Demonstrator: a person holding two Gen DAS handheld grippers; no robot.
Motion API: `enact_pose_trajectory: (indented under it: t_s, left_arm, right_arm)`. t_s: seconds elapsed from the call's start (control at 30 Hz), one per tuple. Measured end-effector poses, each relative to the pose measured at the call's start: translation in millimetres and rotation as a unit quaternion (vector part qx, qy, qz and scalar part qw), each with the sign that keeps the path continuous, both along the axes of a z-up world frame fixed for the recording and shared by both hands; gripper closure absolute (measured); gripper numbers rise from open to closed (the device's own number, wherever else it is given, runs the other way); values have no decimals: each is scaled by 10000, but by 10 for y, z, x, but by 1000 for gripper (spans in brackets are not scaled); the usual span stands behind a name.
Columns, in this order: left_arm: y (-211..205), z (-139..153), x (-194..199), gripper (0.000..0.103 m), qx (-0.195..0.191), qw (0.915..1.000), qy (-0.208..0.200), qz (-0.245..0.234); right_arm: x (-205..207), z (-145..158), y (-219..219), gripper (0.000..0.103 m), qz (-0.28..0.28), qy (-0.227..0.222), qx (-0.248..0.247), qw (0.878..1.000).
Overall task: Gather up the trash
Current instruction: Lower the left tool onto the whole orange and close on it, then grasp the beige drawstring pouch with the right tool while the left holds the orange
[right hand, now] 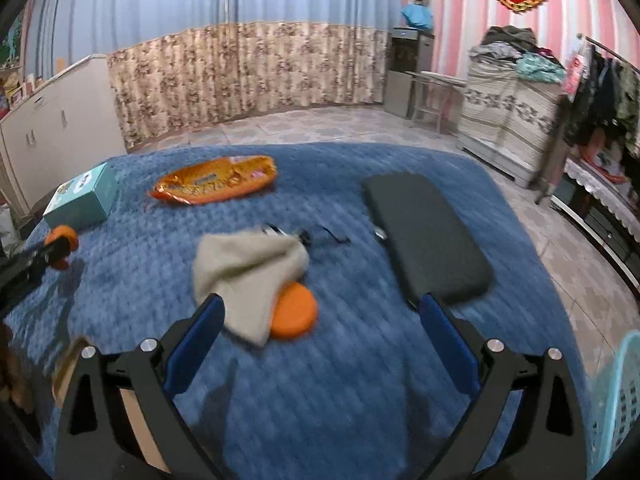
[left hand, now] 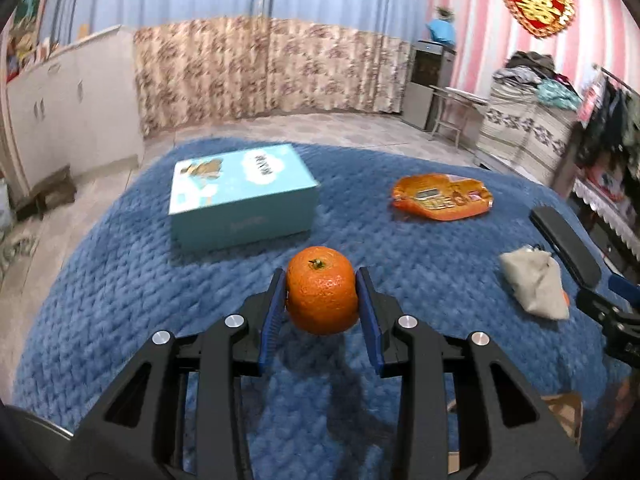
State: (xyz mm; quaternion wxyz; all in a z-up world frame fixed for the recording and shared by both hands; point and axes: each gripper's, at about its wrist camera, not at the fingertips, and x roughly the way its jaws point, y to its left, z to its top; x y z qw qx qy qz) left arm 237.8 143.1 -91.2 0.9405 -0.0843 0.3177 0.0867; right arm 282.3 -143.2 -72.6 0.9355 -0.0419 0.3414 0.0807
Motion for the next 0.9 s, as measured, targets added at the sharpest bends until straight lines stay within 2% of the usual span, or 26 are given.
enact_pose_trajectory:
  t_s: [0.2,0.33,0.37,0.4,0.47,0.5,0.53,0.73,0.9]
  left_arm:
    - [69,-25,31,69,-113,9999,55,32]
    - [54,-20,63,69,-55,10000,69,-25]
    - [55,-27,62,69,-49,10000,70,-37]
    - [47,-27,66,69,-40,10000,75,-42]
    - [41,-30,78,69,-21,9999,90,-49]
    - [41,-31,78,69,-20,9999,93,-50]
    - [37,-31,77,69,-10,9999,100,-52]
    - [0,-43,99,69,59,9999,111,-55]
    - [-13,-53,121,69,92,9999,129,-63]
  right_arm:
    - [412,-86,331,9,215,344,-148,9991]
    - [544,-224,411,34,383,686,-21,9969]
    - [539,-226,415,43,429,680,7,9968]
    - [524,-220,431,46,521,653,27,9965]
    - [482,-205,458,62,579,527,-70,9969]
    - [447,-179,464,65,634,438,-66,9970]
    - [421,-164,457,73,652,352,-61,9972]
    - [158,47,288,77,528,-176,98,9984]
    - [-113,305,-156,77,179,-430,496,9977]
